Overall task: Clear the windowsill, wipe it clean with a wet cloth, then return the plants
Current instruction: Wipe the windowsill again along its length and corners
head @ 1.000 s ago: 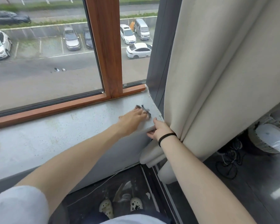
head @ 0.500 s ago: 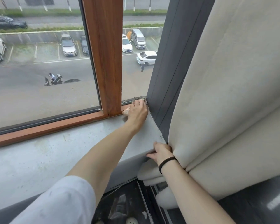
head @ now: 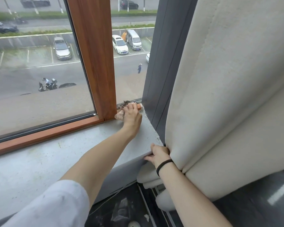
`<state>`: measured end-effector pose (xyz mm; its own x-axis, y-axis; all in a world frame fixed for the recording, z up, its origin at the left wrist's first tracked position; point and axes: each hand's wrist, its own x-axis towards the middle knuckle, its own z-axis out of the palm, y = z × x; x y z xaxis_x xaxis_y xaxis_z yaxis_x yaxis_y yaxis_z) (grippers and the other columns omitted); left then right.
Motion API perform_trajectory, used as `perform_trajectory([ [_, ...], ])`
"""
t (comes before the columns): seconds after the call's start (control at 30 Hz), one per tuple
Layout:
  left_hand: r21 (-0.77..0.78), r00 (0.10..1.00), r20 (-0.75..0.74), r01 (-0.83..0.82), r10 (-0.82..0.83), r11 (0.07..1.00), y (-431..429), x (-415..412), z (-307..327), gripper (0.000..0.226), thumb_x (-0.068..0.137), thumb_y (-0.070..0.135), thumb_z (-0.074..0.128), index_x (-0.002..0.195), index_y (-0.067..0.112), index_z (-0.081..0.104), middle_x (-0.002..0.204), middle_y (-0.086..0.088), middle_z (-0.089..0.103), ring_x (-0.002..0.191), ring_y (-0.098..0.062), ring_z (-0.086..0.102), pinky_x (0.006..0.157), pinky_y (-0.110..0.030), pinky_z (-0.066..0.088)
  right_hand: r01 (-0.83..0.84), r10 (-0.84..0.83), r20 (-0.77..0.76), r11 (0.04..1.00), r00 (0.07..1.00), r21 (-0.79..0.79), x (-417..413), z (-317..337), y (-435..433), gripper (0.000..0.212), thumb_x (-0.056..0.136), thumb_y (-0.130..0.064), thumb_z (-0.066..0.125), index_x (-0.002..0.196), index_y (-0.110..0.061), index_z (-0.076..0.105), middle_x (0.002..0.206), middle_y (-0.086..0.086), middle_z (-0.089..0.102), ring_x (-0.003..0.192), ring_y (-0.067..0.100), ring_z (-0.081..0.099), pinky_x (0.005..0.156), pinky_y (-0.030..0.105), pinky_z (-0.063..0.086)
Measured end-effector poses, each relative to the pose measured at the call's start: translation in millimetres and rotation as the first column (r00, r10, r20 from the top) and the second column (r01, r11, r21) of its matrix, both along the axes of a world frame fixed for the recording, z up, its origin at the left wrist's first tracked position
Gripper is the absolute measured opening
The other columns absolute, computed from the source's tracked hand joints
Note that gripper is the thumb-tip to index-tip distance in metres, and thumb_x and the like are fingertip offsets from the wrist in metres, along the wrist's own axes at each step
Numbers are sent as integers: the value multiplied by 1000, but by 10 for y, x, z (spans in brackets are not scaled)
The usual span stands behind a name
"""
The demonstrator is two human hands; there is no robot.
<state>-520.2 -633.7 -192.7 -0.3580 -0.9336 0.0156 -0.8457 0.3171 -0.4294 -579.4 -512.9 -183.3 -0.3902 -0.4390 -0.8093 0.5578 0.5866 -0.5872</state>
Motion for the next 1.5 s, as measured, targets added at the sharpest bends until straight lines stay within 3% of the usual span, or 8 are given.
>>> perform_trajectory([
  [0.3,4,986,143,91,-91,996,149,360,-77,26,85,-1,55,109,1,64,108,-19,55,93,-31,50,75,-37,44,25,-25,-12,1000,1000,-12,38,61,48,34,99,-1,42,132,4,41,135,21,49,122,39,49,100,60,37],
  [0.5,-80,959,-47,277,-281,958,168,273,-190,57,77,1,19,103,8,68,96,-9,61,82,-22,58,62,-30,48,34,-32,50,999,998,-38,-7,89,56,16,99,1,36,93,0,50,136,24,48,125,39,47,104,58,34],
  [0.7,47,885,78,457,-459,888,-120,179,-172,6,65,24,73,67,19,75,86,-2,63,76,-20,58,59,-28,43,33,-32,45,999,998,-6,-17,46,-19,38,99,0,40,137,3,36,140,19,42,129,38,41,105,60,31],
  [0.9,-37,857,206,489,-472,872,49,760,-201,21,88,13,53,101,12,70,109,-3,55,96,-21,53,74,-36,44,113,-112,23,993,993,-30,-3,83,14,31,99,5,28,126,-7,40,144,18,38,130,36,38,106,59,28],
  [1.0,-13,846,273,479,-458,877,122,1028,-145,21,85,11,54,99,15,69,107,0,55,94,-19,52,69,-33,40,75,-72,42,995,997,-69,12,88,71,35,101,0,29,136,0,36,148,19,33,133,34,36,107,53,31],
  [1.13,5,856,311,434,-414,901,283,1402,-191,19,81,10,56,91,13,72,104,-4,58,92,-23,55,73,-38,47,120,-116,90,992,989,-44,29,116,87,16,101,0,32,105,7,46,147,20,35,134,31,37,111,52,26],
  [1.3,37,940,-186,296,-284,955,248,1183,-176,31,88,-5,44,114,4,59,108,-12,51,94,-28,51,76,-42,48,58,-55,47,996,997,-68,24,108,87,38,103,-4,27,140,4,29,148,18,31,135,31,33,110,51,27],
  [1.5,177,631,-762,422,-148,889,561,1312,-237,33,90,0,52,116,15,65,125,-3,56,111,-28,54,88,-37,48,-103,98,-64,991,993,-80,-36,-89,66,39,98,0,39,136,8,33,143,22,38,130,38,40,105,52,36],
])
